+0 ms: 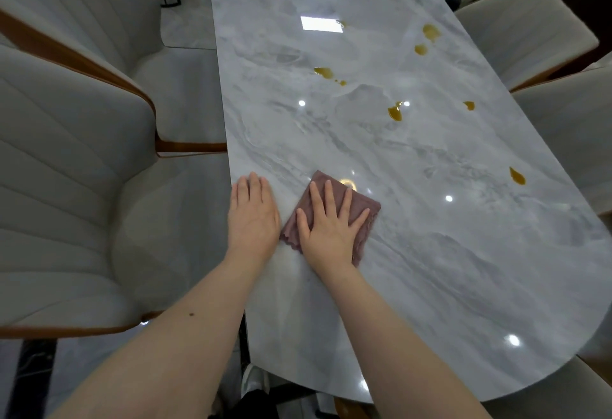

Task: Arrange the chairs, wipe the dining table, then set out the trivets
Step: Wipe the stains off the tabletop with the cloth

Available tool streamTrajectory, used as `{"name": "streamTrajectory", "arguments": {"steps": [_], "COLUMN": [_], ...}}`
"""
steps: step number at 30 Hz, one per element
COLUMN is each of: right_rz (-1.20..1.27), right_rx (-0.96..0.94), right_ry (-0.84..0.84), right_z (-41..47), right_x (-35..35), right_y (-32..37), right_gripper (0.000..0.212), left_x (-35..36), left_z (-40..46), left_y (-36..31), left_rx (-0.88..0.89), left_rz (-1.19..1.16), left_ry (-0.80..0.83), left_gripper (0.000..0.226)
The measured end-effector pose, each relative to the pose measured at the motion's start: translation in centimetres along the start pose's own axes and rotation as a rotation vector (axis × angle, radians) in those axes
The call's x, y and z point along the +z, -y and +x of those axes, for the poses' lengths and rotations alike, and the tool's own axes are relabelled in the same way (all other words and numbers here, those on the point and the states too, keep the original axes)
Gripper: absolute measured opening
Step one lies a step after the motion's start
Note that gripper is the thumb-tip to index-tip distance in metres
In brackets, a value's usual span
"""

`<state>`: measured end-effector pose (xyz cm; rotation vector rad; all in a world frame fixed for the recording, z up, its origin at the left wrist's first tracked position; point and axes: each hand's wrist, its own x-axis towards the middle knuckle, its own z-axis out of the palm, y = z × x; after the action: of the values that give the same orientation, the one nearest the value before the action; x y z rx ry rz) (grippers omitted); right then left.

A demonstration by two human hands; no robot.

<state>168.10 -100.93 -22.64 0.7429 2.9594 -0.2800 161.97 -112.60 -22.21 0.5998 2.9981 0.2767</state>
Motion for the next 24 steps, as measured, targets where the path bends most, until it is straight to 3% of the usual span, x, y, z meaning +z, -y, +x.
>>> {"name": "streamTrajectory", "arguments": {"steps": [6, 15, 24], "right_rz": [0.014, 0.075, 0.043], "right_rx": [0.072, 0.306, 0.498], "right_ry": [-0.003, -0.024, -0.100], "right_z": [2.7, 9.7, 23.0], "right_x": [-0.4, -1.0, -1.4], "right_y": [1.0, 2.6, 4.4], "right_gripper": [0.060, 0.060, 0.062], "left_x": [-1.8, -1.4, -0.7], "left_z": [3.4, 15.3, 28.9], "left_y": [0.0, 0.4, 1.2], "left_rx": [0.038, 0.245, 0.163], "left_rz": [0.040, -0.062, -0.120], "left_ry": [-0.117, 0.010, 0.023], "left_gripper": [0.027, 0.048, 0.057]}}
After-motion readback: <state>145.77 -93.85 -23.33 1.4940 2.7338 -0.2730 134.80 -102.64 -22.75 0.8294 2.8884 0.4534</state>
